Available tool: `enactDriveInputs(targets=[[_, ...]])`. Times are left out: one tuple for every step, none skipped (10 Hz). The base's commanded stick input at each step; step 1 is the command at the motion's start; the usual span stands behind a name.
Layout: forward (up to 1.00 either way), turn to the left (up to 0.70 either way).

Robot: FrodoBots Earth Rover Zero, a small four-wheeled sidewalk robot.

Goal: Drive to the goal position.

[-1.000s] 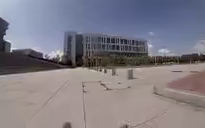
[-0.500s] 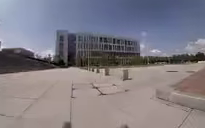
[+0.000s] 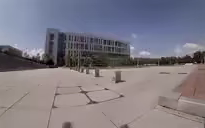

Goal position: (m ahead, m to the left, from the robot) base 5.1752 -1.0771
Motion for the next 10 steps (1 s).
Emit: enactDriveInputs(targets=[[1.0, -0.3], [1.0, -0.3], [1.0, -0.3], [1.0, -0.3], [1.0, -0.3], [1.0, -0.3], [1.0, -0.3], [1.0, -0.3], [1.0, -0.3], [1.0, -0.3]])
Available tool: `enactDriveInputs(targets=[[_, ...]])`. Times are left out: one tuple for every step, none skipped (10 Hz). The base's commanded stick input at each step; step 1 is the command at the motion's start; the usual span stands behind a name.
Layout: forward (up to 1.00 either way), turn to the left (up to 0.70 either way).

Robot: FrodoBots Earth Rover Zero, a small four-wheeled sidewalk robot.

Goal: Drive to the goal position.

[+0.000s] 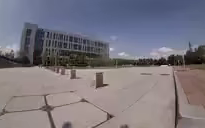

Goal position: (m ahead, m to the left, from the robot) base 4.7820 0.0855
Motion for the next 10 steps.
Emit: enactDriveInputs(targets=[[1.0, -0.3], [1.0, -0.23], [1.0, -0.03], [1.0, 0.0], [1.0, 0.0], [1.0, 0.0], [1.0, 0.0], [1.0, -0.06], [1.0, -0.24], [1.0, -0.23]])
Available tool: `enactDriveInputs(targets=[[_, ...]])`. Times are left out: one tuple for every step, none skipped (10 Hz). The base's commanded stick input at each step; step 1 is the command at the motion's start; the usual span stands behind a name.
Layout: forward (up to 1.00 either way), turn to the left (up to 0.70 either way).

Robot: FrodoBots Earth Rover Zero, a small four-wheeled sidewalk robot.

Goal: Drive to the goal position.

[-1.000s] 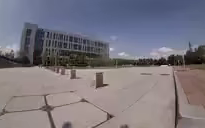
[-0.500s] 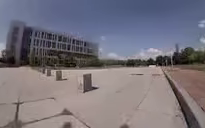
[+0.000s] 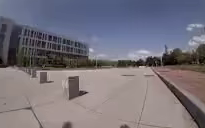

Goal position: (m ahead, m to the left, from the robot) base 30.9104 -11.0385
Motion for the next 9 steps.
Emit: enactDriveInputs(targets=[[1.0, -0.22], [1.0, -0.21], [1.0, -0.21], [1.0, -0.21], [1.0, -0.21], [1.0, -0.21], [1.0, -0.17], [1.0, 0.0], [1.0, 0.0]])
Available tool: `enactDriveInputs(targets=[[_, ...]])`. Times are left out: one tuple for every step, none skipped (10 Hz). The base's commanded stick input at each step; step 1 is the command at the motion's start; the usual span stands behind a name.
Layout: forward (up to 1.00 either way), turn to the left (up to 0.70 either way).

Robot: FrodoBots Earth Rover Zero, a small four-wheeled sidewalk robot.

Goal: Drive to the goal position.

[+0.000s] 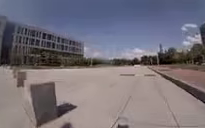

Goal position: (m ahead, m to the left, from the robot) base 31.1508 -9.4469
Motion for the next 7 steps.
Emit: enactDriveInputs(targets=[[1.0, 0.0], [1.0, 0.0], [1.0, 0.0], [1.0, 0.0], [1.0, 0.0], [1.0, 0.0], [1.0, 0.0]])
